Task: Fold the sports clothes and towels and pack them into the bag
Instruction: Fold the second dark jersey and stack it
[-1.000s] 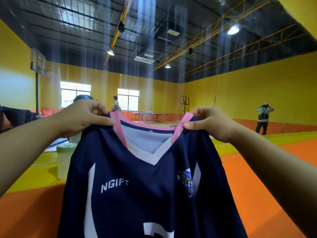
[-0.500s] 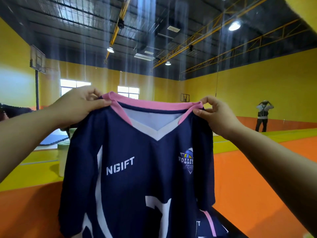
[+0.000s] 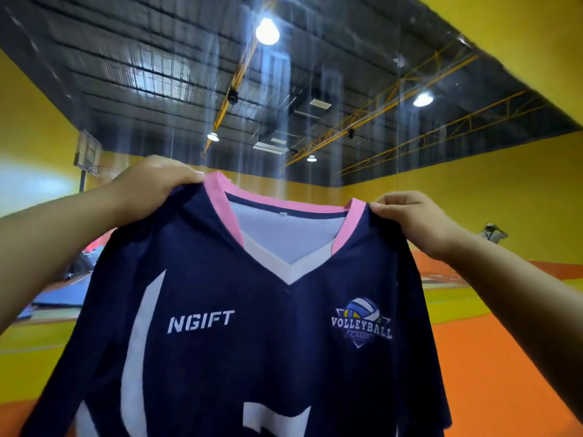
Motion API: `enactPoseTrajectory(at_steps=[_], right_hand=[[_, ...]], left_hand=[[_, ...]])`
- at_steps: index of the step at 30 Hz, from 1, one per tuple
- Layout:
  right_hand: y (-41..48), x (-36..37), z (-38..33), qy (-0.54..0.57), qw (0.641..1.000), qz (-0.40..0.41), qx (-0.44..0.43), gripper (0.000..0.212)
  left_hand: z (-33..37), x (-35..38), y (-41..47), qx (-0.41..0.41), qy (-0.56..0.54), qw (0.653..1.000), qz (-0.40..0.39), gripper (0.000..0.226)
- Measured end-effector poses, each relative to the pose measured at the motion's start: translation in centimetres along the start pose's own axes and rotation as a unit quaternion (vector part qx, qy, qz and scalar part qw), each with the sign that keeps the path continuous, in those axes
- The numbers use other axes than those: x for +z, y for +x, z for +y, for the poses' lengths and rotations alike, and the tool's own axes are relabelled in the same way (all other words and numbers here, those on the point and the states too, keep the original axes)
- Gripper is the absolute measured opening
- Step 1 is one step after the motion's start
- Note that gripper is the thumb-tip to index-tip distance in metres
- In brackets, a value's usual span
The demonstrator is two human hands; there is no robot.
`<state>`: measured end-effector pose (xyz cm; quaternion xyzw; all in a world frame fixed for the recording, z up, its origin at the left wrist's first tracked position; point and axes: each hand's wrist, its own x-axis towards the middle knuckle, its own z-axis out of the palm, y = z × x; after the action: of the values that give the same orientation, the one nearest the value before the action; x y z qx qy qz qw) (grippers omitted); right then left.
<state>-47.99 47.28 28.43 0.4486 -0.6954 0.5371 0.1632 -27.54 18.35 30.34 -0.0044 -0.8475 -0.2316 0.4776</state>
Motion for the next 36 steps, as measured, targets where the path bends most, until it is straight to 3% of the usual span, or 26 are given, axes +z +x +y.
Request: enactPoseTrajectory(at_steps=[3,10,13,17,19,23,29,32,36], right_hand=[[0.6,-1.3,-1.4,-0.002,0.996,0.052,-0.075,0.025],[1.7,-2.7,-3.7,-0.056,0.957,0.209,-0.193,0.017],[0.9,-2.4,-3.1,-0.142,0.948,0.206,-0.195,0.004],[-0.6,-2.4,-0.8,-0.321,0.905,0.143,-0.24,0.024],[-1.5,-2.5,0.7,-0.348,0.901,0.105,-0.236,0.027],[-3.7,-2.4,2.4,-0.319,0.893,0.113,-0.295,0.04],[-6.8,-1.6,3.2,-0.237,0.88,0.219,-0.349,0.021],[-7.8,-0.1,3.2,-0.188,0.901,0.193,-0.34,0.015],[-9.3,2.8,2.3,-0.134,0.917,0.115,-0.356,0.009]], left_hand=[[1.2,-1.0,1.1,0.034,-0.009,0.999,0.018,0.016],[3.4,-1.7,2.6,0.108,0.039,0.986,0.121,0.016],[2.7,-1.0,1.9,0.128,0.077,0.979,0.14,0.015],[0.9,0.2,-0.4,0.142,0.135,0.979,0.054,0.016],[0.1,0.8,-1.6,0.128,0.134,0.983,0.011,0.021],[-0.4,2.0,-3.9,0.131,0.097,0.987,0.006,0.032],[-0.5,3.8,-5.9,0.141,0.065,0.986,0.066,0.023],[-0.3,4.9,-6.0,0.062,0.008,0.997,0.045,0.036],[0.9,6.3,-6.7,0.0,-0.104,0.994,-0.039,0.049]])
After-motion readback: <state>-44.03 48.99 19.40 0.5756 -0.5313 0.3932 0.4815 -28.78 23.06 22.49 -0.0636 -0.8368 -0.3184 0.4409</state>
